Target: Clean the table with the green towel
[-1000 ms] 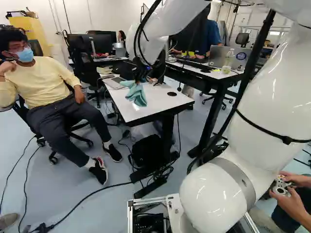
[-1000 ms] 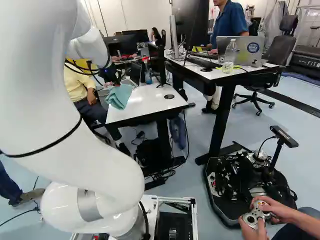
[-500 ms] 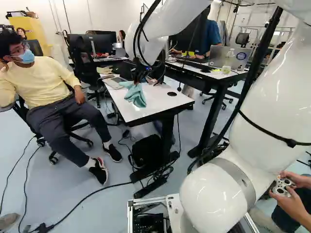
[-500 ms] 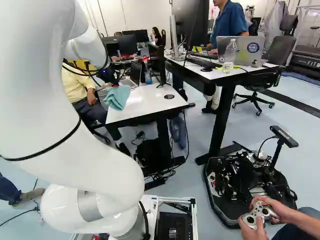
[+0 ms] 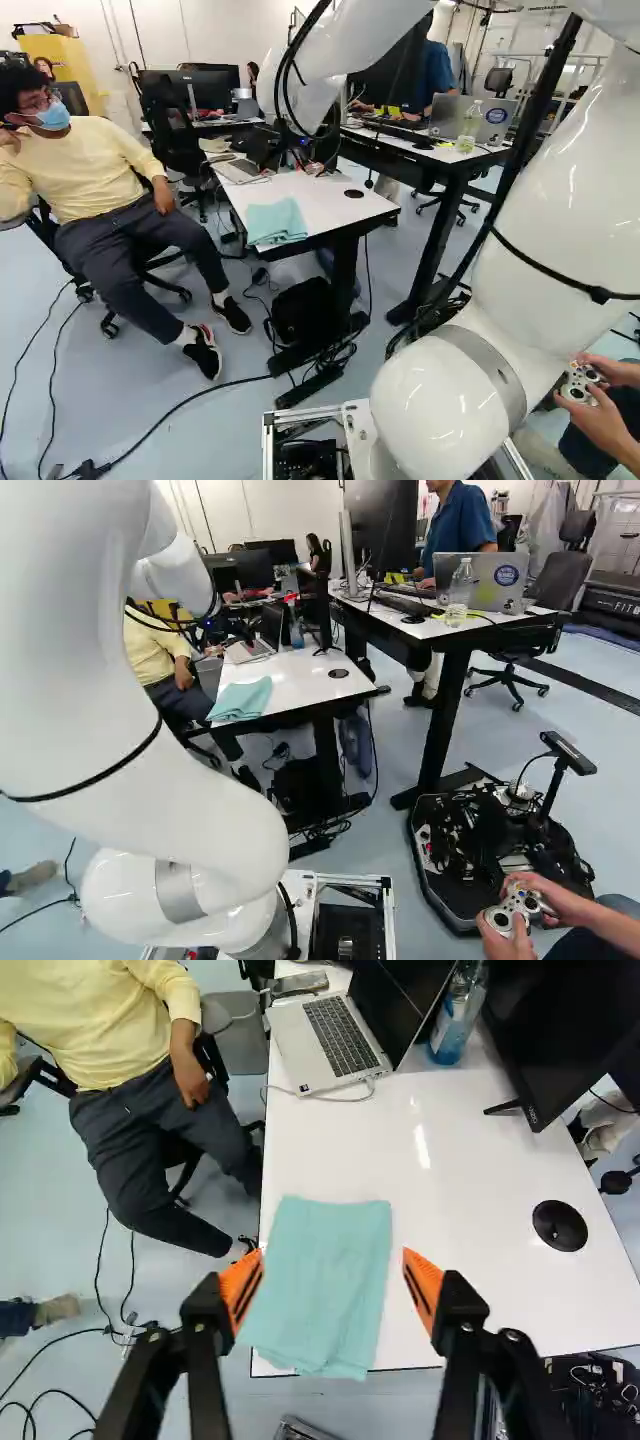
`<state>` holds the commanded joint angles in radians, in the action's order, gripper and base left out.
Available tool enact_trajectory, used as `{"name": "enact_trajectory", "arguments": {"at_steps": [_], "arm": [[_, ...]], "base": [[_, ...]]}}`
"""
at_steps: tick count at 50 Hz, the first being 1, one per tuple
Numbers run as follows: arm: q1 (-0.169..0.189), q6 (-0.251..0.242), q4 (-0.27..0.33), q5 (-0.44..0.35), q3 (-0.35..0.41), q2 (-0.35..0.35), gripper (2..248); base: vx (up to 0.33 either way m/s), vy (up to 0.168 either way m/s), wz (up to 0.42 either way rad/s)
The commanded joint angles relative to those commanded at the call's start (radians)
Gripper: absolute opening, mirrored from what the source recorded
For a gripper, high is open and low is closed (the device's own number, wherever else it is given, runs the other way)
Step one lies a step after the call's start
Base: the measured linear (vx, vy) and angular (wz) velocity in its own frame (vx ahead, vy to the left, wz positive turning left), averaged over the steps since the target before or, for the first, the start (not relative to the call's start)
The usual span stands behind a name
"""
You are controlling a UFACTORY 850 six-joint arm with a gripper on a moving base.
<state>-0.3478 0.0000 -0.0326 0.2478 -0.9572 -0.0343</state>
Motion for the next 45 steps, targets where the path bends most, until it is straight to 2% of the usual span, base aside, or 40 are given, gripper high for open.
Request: {"name": "enact_trajectory", "arguments": {"at_steps": [3, 4, 8, 9, 45], "arm": [[0.0, 0.0, 0.0, 0.0, 0.0, 0.0, 190], [0.0, 0.0, 0.0, 0.0, 0.0, 0.0, 227], [0.0, 0.0, 0.0, 0.0, 0.0, 0.0, 227], [0.0, 0.0, 0.0, 0.0, 0.0, 0.0, 247], [0.004, 0.0, 0.0, -0.014, 0.011, -0.003, 247]], "base": [[0.0, 0.0, 0.0], [0.0, 0.0, 0.0], [0.0, 0.0, 0.0], [0.0, 0.0, 0.0], [0.0, 0.0, 0.0]]}}
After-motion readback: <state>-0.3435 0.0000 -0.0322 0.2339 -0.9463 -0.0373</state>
